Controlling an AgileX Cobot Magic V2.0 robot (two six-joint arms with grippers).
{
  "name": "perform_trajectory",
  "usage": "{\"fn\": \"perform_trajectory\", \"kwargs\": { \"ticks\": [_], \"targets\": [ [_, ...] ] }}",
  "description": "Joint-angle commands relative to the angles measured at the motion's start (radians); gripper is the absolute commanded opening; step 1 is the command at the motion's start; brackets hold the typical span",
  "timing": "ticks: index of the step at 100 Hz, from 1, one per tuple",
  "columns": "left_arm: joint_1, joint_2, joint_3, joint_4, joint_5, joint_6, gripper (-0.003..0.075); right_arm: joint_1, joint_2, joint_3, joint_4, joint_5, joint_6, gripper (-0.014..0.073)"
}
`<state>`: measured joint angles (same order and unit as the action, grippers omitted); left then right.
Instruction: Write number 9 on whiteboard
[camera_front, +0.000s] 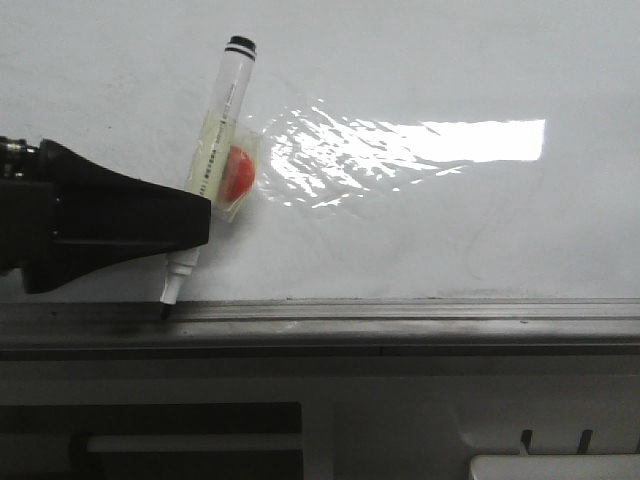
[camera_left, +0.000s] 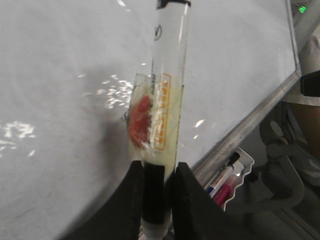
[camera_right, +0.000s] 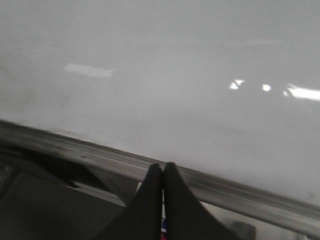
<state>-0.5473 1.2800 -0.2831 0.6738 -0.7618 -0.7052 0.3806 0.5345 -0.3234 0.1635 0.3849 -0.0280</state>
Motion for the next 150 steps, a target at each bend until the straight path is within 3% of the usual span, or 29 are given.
{"fn": "perform_trajectory", "kwargs": {
  "ticks": [1, 11, 24, 34, 50, 82, 111, 120, 139, 144, 150],
  "targets": [
    [-0.001, -0.065, -0.026, 0.039, -0.031, -0.022, -0.0020, 0.081, 0.011, -0.100, -0.003, -0.043, -0.043, -0.0068],
    [-0.001, -0.118, -0.045, 0.113, 0.053, -0.022, -0.0020, 0.179, 0.044, -0.177, -0.003, -0.017, -0.043, -0.0013],
    [-0.001, -0.177, -0.075, 0.267, 0.074, -0.026, -0.0020, 0.307, 0.136, -0.277, -0.003, 0.014, -0.043, 0.0233],
    [-0.001, -0.210, -0.090, 0.375, 0.102, -0.026, -0.0020, 0.380, 0.205, -0.337, -0.003, 0.015, -0.043, 0.0315],
    [-0.001, -0.229, -0.100, 0.501, 0.089, -0.026, -0.0020, 0.459, 0.336, -0.447, -0.003, 0.035, -0.043, 0.0305],
    [-0.001, -0.229, -0.100, 0.509, 0.093, -0.026, -0.0020, 0.499, 0.557, -0.643, 0.045, 0.123, -0.043, 0.0305],
    [-0.001, -0.229, -0.100, 0.509, 0.091, -0.026, -0.0020, 0.499, 0.653, -0.671, 0.136, 0.090, -0.043, 0.0297],
    [-0.001, -0.229, -0.100, 0.509, 0.091, -0.026, -0.0020, 0.499, 0.663, -0.671, 0.136, 0.074, -0.043, 0.0217],
    [-0.001, -0.229, -0.100, 0.507, 0.090, -0.028, -0.0014, 0.499, 0.665, -0.671, 0.136, 0.063, -0.043, -0.0060],
    [-0.001, -0.229, -0.100, 0.507, 0.090, -0.041, 0.0019, 0.499, 0.665, -0.671, 0.136, 0.063, -0.043, -0.0075],
    [-0.001, -0.229, -0.100, 0.507, 0.090, -0.057, 0.0115, 0.499, 0.665, -0.671, 0.136, 0.063, -0.043, -0.0075]
  ]
}}
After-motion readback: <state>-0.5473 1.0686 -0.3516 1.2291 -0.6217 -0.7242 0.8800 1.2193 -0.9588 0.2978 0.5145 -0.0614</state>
